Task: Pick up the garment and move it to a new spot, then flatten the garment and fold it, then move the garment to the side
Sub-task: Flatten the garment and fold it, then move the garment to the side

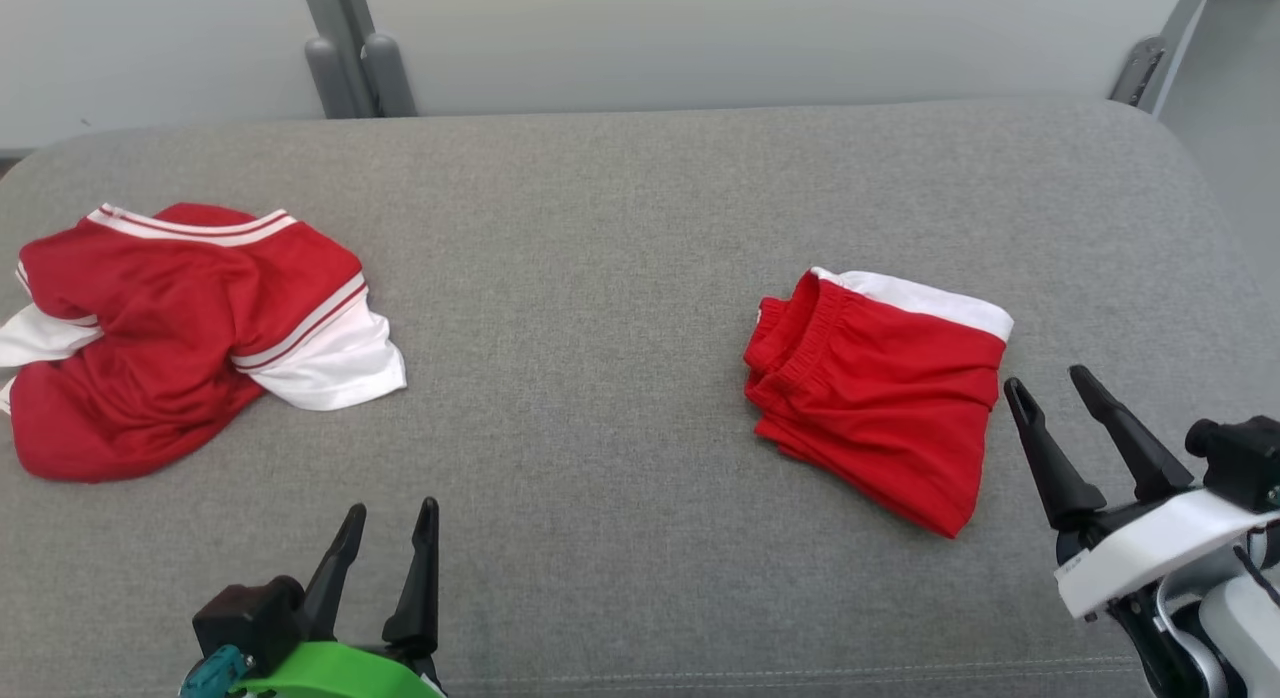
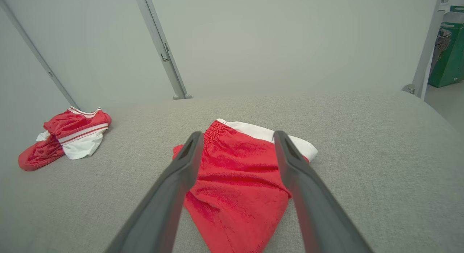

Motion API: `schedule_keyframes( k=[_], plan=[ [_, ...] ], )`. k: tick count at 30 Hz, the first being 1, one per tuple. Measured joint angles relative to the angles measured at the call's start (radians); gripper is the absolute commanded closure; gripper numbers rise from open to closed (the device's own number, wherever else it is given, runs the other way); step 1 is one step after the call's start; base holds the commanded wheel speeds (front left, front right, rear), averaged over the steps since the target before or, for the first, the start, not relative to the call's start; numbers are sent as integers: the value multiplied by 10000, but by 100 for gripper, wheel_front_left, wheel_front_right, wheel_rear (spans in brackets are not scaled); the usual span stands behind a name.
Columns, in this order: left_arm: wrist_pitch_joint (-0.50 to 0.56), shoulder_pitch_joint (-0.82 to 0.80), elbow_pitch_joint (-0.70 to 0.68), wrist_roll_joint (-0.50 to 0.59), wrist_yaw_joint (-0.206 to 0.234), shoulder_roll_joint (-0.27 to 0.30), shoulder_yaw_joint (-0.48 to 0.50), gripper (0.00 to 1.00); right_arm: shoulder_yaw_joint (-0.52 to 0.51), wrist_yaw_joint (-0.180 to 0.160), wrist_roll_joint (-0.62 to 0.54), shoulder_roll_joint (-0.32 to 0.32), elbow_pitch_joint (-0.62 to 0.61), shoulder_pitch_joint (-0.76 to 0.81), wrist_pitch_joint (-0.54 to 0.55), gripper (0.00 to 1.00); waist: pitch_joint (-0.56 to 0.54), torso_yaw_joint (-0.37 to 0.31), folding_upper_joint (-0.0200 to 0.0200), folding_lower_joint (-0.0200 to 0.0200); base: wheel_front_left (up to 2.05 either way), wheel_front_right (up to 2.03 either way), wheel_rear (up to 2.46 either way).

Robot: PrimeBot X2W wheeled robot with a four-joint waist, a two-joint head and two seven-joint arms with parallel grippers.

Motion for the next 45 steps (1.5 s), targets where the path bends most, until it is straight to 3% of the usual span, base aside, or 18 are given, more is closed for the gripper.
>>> schedule_keyframes(
  k=[4,7,17,29,32,38,45],
  plan=[
    [0,295,17,21,44,0,-17,0,77,-558,-715,19,213,522,38,0,-317,-222,0,0,0,0,0],
    [0,418,0,77,46,-17,-42,0,-58,-717,-984,125,384,1163,44,0,-594,-380,0,0,0,0,0],
    [0,965,-163,353,105,-67,146,0,-932,-803,-1319,1058,499,2212,90,0,-868,-460,0,0,0,0,0],
    [0,1138,-454,564,128,-65,284,0,-1755,-817,-1676,1580,428,2454,90,0,-808,-458,0,0,0,0,0],
    [0,1197,-548,616,127,-65,251,0,-1919,-721,-1005,1908,692,2401,90,0,-681,-444,0,0,0,0,0],
    [-2,1187,-788,1007,117,31,56,0,-2201,-121,922,2594,1476,1658,502,0,-256,-342,0,0,0,0,0],
    [-2,526,-1024,1223,-148,115,-136,0,-2826,105,2000,2679,2416,232,1239,0,491,-47,0,0,0,0,0]
  ],
)
